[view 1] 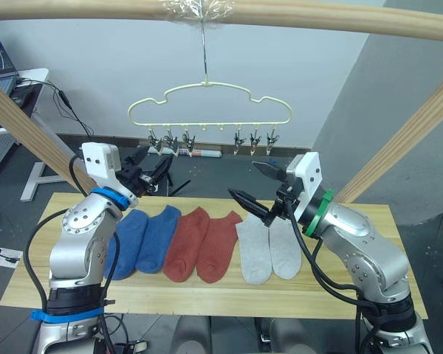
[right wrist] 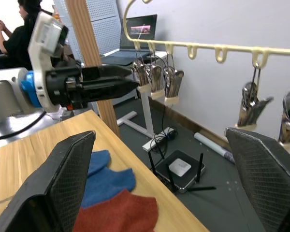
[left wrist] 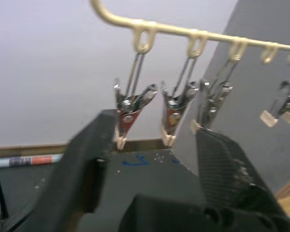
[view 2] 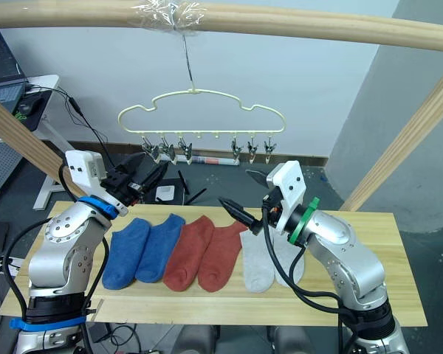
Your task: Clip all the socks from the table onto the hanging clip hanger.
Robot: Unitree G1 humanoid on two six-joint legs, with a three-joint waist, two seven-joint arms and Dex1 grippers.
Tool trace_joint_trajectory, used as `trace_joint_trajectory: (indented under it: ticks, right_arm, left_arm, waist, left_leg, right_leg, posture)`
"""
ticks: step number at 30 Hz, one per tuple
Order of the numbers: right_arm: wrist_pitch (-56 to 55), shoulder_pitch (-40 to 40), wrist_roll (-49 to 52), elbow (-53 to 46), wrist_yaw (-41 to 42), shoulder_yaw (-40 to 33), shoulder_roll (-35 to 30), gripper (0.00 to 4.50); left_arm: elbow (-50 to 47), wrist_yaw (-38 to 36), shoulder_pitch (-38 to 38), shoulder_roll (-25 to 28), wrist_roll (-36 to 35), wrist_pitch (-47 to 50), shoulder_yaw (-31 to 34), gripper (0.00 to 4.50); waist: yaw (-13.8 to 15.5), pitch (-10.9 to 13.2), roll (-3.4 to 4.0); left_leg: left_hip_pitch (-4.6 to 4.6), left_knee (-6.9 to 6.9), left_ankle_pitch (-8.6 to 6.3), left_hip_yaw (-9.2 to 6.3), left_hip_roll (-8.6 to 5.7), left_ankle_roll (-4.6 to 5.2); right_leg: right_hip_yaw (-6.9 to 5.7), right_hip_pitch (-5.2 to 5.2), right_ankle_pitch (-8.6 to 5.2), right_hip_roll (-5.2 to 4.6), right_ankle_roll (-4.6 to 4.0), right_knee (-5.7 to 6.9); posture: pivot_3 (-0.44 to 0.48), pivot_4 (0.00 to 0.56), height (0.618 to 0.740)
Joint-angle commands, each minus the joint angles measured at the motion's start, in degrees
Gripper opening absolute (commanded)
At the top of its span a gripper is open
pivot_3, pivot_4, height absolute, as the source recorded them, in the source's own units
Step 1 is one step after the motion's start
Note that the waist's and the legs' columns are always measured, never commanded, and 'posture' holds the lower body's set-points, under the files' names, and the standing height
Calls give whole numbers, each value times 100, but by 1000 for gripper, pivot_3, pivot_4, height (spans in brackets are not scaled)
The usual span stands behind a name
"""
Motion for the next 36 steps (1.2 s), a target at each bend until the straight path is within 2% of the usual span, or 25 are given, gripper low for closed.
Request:
trace_joint_trajectory:
  ticks: [1,21,36]
  right_arm:
    - [12,-154,145,-283,-40,-61,7,4500]
    - [223,-939,562,-230,-33,-22,152,4500]
    - [265,-851,591,-304,-148,-69,119,4500]
  left_arm:
    - [-271,142,8,10,38,-32,145,2711]
    - [441,478,-752,-330,588,-525,-67,2711]
    - [186,420,-431,-241,452,-259,87,2711]
  waist:
    - [-2,3,0]
    - [-14,43,-6]
    - [-30,71,-4]
  left_leg:
    - [-1,0,1,-2,0,-2]
    - [-1,-1,20,-29,-3,-35]
    - [-3,-2,21,-35,-2,-37]
  right_leg:
    - [-2,0,0,0,0,0]
    - [-23,11,1,-1,-1,2]
    - [-25,11,-1,-2,3,2]
  posture:
    - [191,261,740]
    - [173,267,740]
    - [163,275,740]
